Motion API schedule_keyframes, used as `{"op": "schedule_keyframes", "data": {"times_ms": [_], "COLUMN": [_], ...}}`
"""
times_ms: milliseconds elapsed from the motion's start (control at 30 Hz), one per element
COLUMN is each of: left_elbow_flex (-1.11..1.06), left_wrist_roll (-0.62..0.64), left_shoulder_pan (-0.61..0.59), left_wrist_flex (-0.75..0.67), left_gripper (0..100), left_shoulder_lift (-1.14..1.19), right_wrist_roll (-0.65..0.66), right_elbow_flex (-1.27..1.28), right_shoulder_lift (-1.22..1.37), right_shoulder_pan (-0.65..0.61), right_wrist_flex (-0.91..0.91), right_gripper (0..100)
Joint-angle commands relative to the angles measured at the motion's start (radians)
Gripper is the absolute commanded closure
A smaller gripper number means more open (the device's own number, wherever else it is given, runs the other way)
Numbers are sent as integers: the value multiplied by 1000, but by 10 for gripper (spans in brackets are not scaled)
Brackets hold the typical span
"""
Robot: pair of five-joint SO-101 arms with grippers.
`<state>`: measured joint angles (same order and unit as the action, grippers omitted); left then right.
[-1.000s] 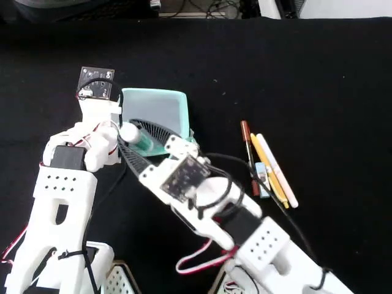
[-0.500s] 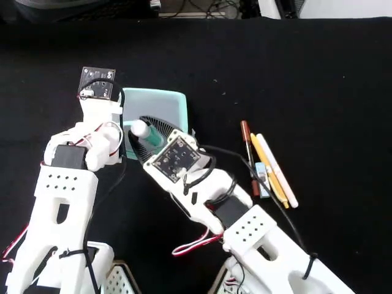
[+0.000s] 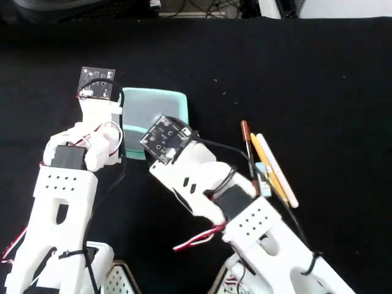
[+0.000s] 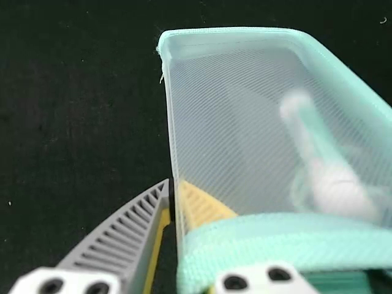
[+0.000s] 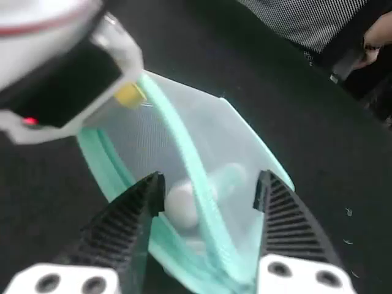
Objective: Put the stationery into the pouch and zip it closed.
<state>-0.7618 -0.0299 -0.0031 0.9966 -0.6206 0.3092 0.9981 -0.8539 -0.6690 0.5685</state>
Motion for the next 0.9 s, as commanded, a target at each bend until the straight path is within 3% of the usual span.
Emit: {"op": "schedule_keyframes", "data": {"times_ms": [0,200,300,400,500,600,867], "left_elbow_flex": [-10,-10,-10,-10,-10,-10,-22], "left_wrist_roll": [2,2,2,2,2,2,2], "left_shoulder_pan": [-12,-12,-12,-12,-12,-12,-12], "left_wrist_flex": [3,3,3,3,0,2,-5], "left_gripper": [970,970,970,970,970,970,970], "left_shoulder_lift": [14,14,14,14,14,14,14], "right_wrist_roll": [6,6,-2,-38,-89,-109,-100], "right_elbow_flex": [-173,-361,-352,-226,-96,-84,-383], "right_shoulder_lift": [-44,-312,-417,-380,-252,-41,670], "right_shoulder_pan": [14,48,195,361,480,562,628], "right_wrist_flex": [195,417,460,480,457,423,269], "right_gripper": [747,747,754,837,894,870,825]}}
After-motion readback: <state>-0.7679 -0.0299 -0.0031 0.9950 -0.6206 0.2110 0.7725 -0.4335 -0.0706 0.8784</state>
